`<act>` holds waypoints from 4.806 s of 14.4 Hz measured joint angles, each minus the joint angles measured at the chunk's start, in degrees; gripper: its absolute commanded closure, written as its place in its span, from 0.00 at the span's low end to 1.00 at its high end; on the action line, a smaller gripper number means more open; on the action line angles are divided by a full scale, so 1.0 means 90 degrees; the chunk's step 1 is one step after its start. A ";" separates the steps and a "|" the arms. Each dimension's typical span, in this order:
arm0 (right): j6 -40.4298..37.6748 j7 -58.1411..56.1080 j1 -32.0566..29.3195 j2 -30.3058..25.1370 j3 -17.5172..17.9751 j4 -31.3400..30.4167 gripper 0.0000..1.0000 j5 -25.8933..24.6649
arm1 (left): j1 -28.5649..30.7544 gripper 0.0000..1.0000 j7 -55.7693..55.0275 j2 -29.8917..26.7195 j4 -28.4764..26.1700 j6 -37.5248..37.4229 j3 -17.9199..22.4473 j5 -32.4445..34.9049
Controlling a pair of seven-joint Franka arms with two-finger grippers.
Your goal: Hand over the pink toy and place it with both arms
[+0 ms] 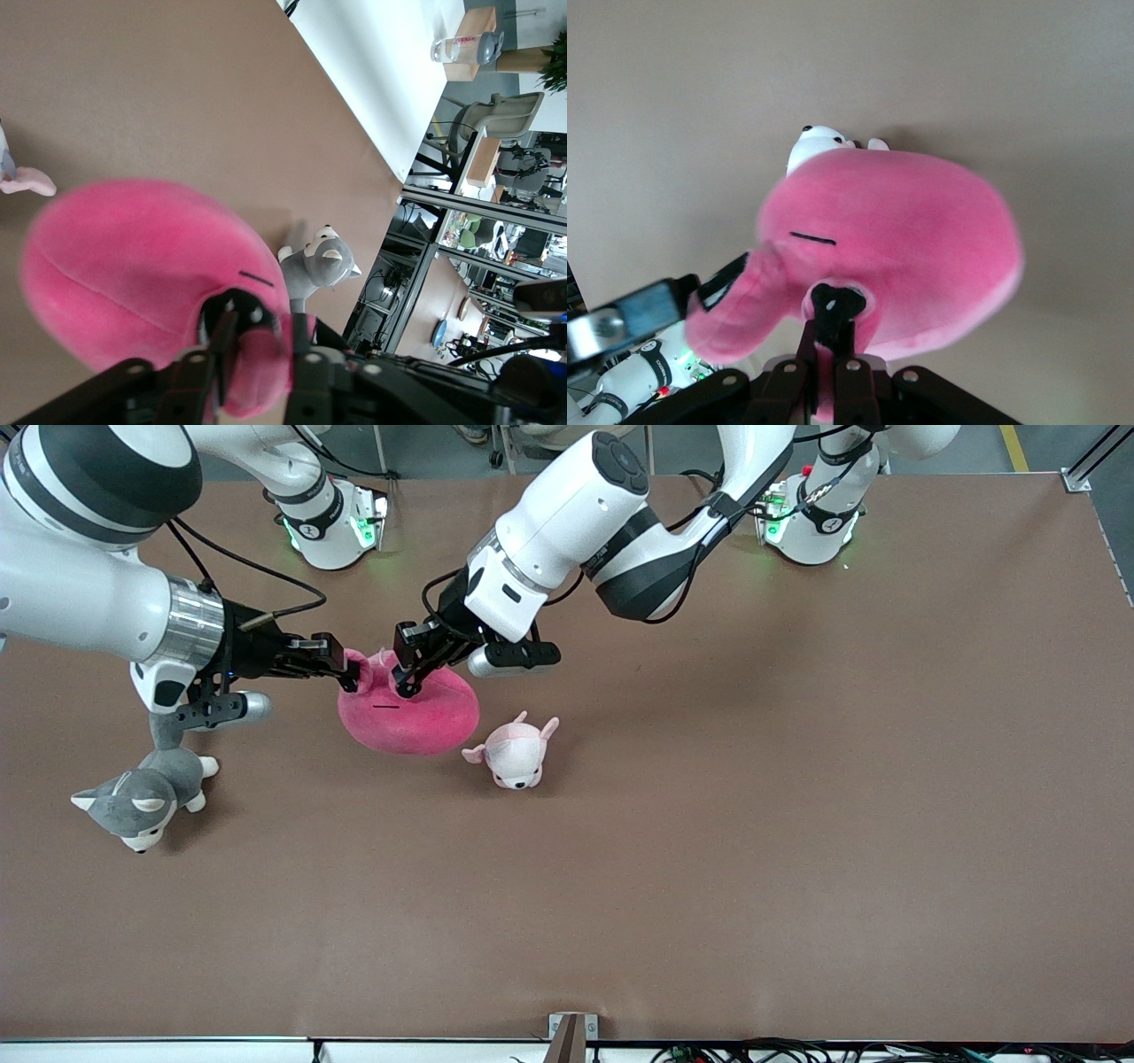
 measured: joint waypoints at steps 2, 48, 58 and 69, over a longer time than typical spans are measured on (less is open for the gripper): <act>-0.0022 0.0000 -0.0071 0.0000 -0.0044 0.0001 1.00 -0.0034 | 0.0022 0.00 0.0002 -0.0002 0.0023 0.0000 0.0052 0.0004; -0.0393 -0.2623 -0.1924 0.2006 0.0006 0.1931 0.00 -0.1396 | 0.4178 0.00 0.7504 -0.4566 -0.2545 -0.7150 0.1302 0.1660; -0.0379 -0.2614 -0.1813 0.1578 0.0007 0.2715 0.00 -0.2515 | 0.4186 0.00 0.7506 -0.4566 -0.2546 -0.7124 0.1304 0.1659; -0.0933 -0.1648 -0.1949 0.0917 -0.0072 0.2723 0.00 -0.3352 | 0.4187 0.00 0.7490 -0.4566 -0.2563 -0.7125 0.1303 0.1659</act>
